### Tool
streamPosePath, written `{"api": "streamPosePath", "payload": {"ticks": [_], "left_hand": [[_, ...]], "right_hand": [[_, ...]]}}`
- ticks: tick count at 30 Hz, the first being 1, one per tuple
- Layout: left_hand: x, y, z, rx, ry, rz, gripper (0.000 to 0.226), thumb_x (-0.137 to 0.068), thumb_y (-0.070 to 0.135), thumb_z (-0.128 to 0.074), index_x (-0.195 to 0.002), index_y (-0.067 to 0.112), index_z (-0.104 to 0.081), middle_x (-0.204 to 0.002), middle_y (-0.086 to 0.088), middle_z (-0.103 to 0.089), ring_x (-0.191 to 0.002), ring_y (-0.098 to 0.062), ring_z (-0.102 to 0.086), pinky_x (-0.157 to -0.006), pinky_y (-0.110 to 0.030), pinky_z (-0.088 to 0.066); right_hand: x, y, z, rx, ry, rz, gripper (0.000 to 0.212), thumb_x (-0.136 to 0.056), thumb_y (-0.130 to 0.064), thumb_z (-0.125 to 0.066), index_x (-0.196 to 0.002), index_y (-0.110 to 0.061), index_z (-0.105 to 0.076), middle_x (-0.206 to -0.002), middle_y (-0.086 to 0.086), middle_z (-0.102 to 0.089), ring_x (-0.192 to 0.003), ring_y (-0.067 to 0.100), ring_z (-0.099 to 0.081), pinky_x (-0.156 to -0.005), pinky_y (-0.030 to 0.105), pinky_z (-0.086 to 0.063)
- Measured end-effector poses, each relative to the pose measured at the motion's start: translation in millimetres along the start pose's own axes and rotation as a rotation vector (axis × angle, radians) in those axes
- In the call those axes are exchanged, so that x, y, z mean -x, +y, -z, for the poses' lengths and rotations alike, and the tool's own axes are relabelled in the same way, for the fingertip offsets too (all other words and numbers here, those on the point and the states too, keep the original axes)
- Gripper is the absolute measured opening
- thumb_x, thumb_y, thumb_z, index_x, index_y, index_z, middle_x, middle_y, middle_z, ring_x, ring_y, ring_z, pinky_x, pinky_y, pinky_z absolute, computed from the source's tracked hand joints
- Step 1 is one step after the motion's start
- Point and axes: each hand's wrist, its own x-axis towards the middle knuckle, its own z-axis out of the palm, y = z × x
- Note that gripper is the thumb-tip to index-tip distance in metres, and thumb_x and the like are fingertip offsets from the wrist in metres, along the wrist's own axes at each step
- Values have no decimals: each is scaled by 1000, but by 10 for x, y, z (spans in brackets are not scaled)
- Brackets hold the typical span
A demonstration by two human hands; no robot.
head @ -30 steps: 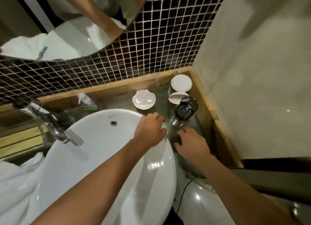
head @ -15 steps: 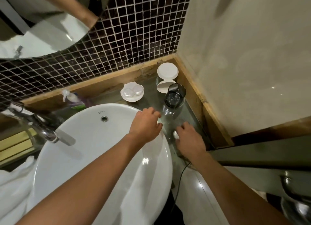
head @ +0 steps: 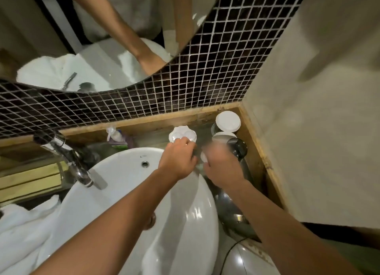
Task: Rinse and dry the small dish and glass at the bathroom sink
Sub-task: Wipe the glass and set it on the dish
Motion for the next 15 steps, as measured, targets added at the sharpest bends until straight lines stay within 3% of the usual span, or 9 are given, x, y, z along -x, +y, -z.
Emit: {"api": "streamPosePath", "payload": {"ticks": [10, 15], "left_hand": [[-297, -482, -12, 39, 49, 173, 35, -91, 38, -51, -123, 25, -57, -122, 0, -59, -109, -20, -51, -93, -36, -40], [-386, -645, -112, 64, 38, 227, 36, -90, 35, -52, -124, 23, -58, -124, -2, -59, -112, -23, -52, -95, -36, -38]], "right_hand": [[-869, -153, -216, 84, -163, 110, 44, -93, -25, -68, -134, -19, -56, -120, 5, -63, -105, 22, -60, -87, 34, -56], [-1086, -171, -395, 134, -200, 69, 33, -90, -28, -71, -122, -23, -64, -106, 1, -71, -94, 20, -68, -81, 34, -59]]}}
